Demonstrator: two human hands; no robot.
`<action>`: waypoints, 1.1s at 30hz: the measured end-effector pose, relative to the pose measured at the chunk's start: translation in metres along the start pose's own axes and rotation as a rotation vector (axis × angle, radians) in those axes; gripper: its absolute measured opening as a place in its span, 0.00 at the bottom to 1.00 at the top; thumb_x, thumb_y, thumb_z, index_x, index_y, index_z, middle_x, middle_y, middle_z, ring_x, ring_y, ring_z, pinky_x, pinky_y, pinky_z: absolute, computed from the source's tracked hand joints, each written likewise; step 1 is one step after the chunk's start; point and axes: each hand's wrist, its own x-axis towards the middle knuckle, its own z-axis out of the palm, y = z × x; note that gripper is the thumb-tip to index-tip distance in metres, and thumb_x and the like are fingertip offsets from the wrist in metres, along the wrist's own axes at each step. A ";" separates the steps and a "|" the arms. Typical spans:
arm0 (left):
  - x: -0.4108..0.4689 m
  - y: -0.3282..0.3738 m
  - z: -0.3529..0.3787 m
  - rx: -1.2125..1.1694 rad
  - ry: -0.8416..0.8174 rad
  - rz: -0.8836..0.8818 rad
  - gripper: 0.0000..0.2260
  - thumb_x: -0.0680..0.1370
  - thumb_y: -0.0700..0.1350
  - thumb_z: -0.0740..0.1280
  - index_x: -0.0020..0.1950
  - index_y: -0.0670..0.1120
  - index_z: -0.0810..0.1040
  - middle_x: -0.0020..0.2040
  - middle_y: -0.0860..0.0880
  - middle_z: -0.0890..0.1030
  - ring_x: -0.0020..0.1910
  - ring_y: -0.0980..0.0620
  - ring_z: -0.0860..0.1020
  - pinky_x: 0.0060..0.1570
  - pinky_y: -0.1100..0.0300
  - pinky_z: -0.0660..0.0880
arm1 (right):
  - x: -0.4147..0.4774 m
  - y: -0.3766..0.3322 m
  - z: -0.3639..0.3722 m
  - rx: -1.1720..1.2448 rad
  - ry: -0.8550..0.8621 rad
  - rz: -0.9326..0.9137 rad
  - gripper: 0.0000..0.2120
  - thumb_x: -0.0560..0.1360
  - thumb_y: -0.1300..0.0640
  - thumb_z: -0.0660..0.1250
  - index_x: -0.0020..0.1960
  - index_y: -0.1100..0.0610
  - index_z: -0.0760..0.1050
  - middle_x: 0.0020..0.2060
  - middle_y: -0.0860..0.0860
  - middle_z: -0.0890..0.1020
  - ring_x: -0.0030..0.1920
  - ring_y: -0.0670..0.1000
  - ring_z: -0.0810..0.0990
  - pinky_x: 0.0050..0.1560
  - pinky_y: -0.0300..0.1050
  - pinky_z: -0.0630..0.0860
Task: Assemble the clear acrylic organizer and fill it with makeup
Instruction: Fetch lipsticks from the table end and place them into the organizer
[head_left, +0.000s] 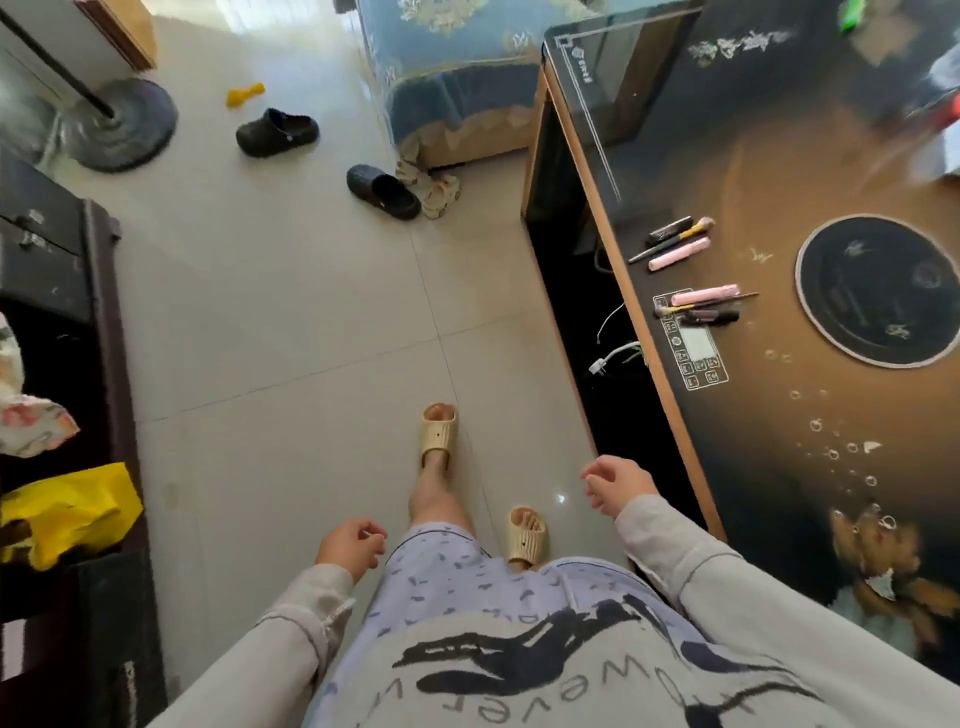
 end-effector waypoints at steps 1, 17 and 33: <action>0.013 0.017 -0.012 0.011 -0.012 0.025 0.14 0.75 0.31 0.59 0.32 0.47 0.71 0.38 0.43 0.76 0.28 0.51 0.70 0.29 0.63 0.65 | 0.006 -0.007 -0.001 0.021 0.021 0.024 0.09 0.75 0.67 0.59 0.50 0.64 0.77 0.35 0.56 0.77 0.27 0.45 0.71 0.24 0.32 0.69; 0.133 0.309 -0.106 0.498 -0.207 0.443 0.16 0.75 0.31 0.58 0.32 0.49 0.71 0.30 0.50 0.74 0.15 0.65 0.72 0.23 0.68 0.66 | 0.031 -0.048 0.030 0.460 0.213 0.533 0.10 0.75 0.63 0.63 0.53 0.64 0.79 0.47 0.57 0.83 0.48 0.56 0.80 0.50 0.37 0.73; 0.156 0.419 -0.031 0.977 -0.324 0.422 0.10 0.75 0.35 0.61 0.36 0.45 0.73 0.34 0.45 0.77 0.34 0.47 0.74 0.37 0.63 0.70 | 0.112 -0.071 -0.068 0.874 0.369 0.605 0.15 0.73 0.67 0.60 0.30 0.55 0.72 0.25 0.52 0.74 0.24 0.50 0.70 0.16 0.29 0.64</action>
